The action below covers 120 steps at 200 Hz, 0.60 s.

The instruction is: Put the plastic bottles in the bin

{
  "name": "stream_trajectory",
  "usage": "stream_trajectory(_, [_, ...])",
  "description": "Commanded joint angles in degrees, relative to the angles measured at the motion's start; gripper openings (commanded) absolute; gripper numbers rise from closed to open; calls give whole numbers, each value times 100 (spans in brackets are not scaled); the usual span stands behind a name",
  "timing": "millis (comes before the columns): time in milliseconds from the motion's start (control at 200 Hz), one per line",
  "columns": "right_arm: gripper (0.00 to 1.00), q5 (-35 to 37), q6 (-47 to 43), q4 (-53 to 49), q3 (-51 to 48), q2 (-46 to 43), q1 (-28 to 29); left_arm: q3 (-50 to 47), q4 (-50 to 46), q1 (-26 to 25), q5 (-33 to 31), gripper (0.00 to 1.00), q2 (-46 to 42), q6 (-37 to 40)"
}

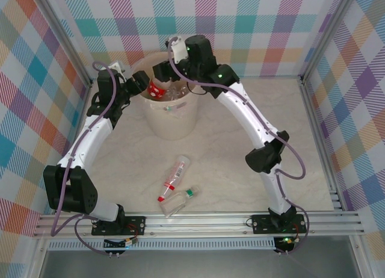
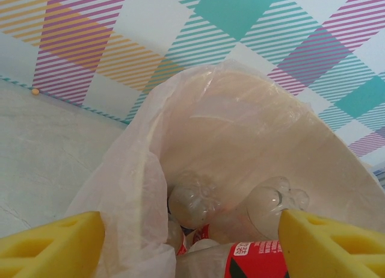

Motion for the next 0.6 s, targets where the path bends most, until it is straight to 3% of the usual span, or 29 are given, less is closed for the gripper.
stream_trajectory(0, [70,443,-274,4,-535,-183,-112,79,-6,-6,-51,75,-79,114])
stream_trajectory(280, [69,634,66,522,-1859,-429,-280,-24,-125,-2,-166,75,-165,235])
stream_trajectory(450, [70,517,153,462,-1880,-580,-469,2,-163,11,-143,76,-185,308])
stream_trajectory(595, [72,438,44,204,-1338,-716,-478,144,-280,10,-114,76,-199,391])
